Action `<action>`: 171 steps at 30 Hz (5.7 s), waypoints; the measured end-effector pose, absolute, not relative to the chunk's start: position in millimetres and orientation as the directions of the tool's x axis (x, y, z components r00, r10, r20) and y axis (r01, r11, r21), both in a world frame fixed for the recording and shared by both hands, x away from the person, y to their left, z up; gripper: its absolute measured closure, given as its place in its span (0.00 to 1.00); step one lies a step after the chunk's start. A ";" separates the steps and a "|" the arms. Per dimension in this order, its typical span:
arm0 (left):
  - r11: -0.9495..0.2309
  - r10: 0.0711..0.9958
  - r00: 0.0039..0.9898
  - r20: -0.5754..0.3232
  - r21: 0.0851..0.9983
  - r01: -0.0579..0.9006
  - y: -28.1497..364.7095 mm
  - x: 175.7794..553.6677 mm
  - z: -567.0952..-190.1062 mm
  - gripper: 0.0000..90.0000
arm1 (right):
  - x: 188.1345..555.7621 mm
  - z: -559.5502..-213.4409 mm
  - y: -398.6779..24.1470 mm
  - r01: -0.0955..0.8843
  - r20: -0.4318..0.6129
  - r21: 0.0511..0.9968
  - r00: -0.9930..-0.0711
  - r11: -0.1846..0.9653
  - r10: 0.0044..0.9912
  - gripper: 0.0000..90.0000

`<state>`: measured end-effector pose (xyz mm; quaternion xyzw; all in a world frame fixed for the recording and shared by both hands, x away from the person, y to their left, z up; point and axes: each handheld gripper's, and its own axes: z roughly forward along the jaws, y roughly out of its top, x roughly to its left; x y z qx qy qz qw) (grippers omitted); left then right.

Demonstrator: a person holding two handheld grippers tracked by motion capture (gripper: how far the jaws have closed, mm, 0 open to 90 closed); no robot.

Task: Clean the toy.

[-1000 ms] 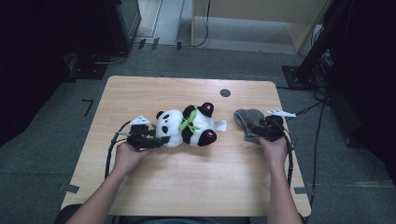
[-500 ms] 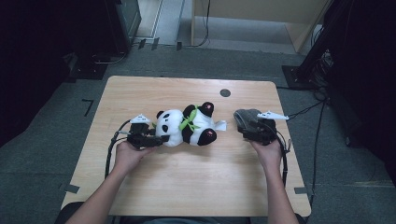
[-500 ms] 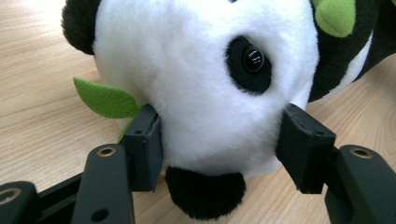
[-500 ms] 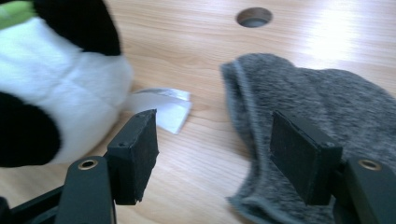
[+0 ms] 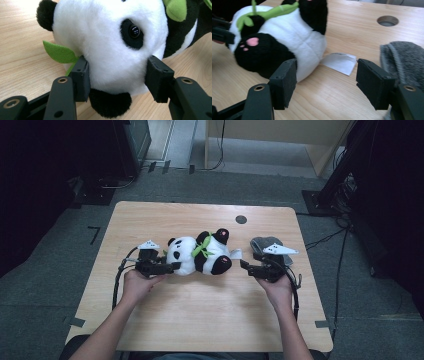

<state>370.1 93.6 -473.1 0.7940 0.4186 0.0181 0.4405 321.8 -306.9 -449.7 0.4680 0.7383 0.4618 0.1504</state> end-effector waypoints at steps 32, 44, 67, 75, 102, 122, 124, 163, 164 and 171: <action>-0.271 0.683 0.656 -0.322 0.723 0.636 95.0 371.1 -474.6 0.49 | 321.3 -464.6 -243.4 0.469 0.155 0.844 -0.678 0.261 0.719 0.30; -0.265 0.683 0.654 -0.325 0.725 0.636 94.9 370.0 -477.0 0.45 | 331.9 -480.2 -220.1 0.436 0.079 0.849 -0.663 0.299 0.744 0.27; -0.282 0.572 0.800 -0.181 0.873 0.399 104.0 352.4 -457.3 0.29 | 332.0 -416.1 -255.7 0.500 0.200 0.855 -0.561 0.136 0.804 0.67; -0.289 0.562 0.811 -0.161 0.881 0.375 98.7 354.1 -460.5 0.22 | 326.5 -407.1 -253.2 0.520 0.268 0.847 -0.593 0.107 0.759 0.67; -0.395 0.524 0.840 -0.137 0.835 0.383 95.2 364.2 -459.6 0.56 | 327.0 -410.1 -244.0 0.583 0.326 0.798 -0.631 0.154 0.704 0.67; -0.311 0.495 0.822 -0.281 0.826 0.470 111.6 369.0 -442.7 0.81 | 330.7 -423.7 -257.7 0.460 0.218 0.866 -0.699 0.194 0.681 0.28; -0.292 0.491 0.818 -0.299 0.828 0.479 114.5 370.0 -441.0 0.81 | 330.5 -428.6 -261.6 0.463 0.231 0.865 -0.711 0.195 0.664 0.22; -0.318 0.430 0.867 -0.250 0.857 0.405 105.9 363.6 -441.7 0.31 | 326.7 -419.8 -267.9 0.501 0.202 0.844 -0.626 0.190 0.753 0.57; -0.321 0.430 0.867 -0.252 0.855 0.408 107.1 363.6 -442.3 0.30 | 326.2 -418.8 -268.9 0.503 0.205 0.843 -0.625 0.187 0.754 0.57; -0.355 0.433 0.878 -0.204 0.857 0.374 105.1 360.6 -445.5 0.02 | 322.9 -412.2 -270.9 0.511 0.230 0.844 -0.621 0.165 0.750 0.57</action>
